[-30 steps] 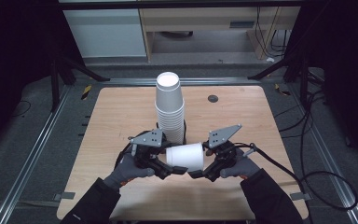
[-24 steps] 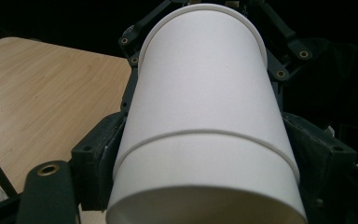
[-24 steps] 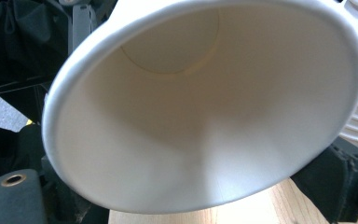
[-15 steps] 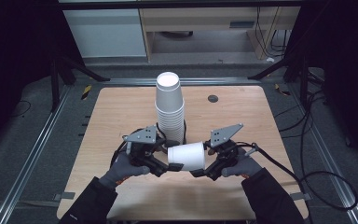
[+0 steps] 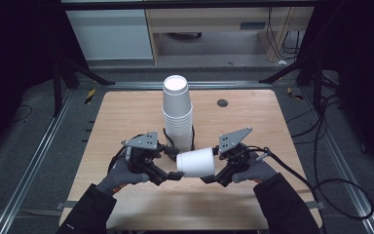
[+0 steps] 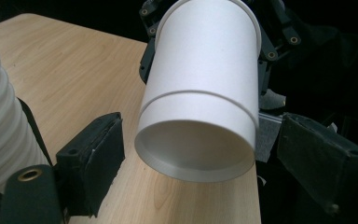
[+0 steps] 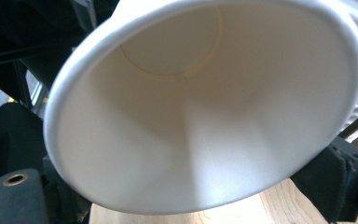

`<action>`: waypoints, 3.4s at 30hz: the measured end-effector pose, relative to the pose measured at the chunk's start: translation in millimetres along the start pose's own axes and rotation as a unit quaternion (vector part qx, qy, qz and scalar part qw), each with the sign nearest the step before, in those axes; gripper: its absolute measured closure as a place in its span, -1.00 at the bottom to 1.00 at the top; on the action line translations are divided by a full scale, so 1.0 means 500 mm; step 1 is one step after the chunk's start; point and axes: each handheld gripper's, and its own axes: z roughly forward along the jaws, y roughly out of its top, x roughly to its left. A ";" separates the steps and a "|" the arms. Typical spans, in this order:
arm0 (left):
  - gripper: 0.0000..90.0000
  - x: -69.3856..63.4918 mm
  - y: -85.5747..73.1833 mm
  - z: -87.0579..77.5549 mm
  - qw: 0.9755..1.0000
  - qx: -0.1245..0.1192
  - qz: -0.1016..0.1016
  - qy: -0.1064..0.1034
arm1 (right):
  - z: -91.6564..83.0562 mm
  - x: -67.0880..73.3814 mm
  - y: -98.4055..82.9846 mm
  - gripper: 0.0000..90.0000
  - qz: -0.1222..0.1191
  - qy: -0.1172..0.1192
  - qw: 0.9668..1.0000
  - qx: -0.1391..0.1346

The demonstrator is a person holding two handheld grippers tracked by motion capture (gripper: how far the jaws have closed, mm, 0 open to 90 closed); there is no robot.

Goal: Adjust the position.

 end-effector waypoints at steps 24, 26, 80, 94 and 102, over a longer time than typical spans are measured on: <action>-0.60 0.012 0.018 0.063 0.996 0.088 0.012 -0.006 | 0.028 -0.010 0.003 -0.73 -0.004 0.011 0.999 0.036; -0.55 0.013 0.018 0.068 0.995 0.096 0.015 -0.006 | 0.028 -0.010 0.003 -0.73 -0.003 0.012 0.999 0.037; -0.49 0.026 -0.022 -0.016 1.000 -0.001 0.001 0.002 | -0.041 0.012 0.018 -0.95 0.009 -0.050 0.997 -0.064; -0.49 0.020 -0.009 0.019 1.000 -0.009 0.015 -0.013 | -0.032 0.013 0.017 -0.94 0.024 -0.036 0.995 -0.087; -0.49 0.019 -0.006 0.030 0.999 -0.022 0.018 -0.015 | -0.028 0.009 0.016 -0.94 0.030 -0.029 0.995 -0.092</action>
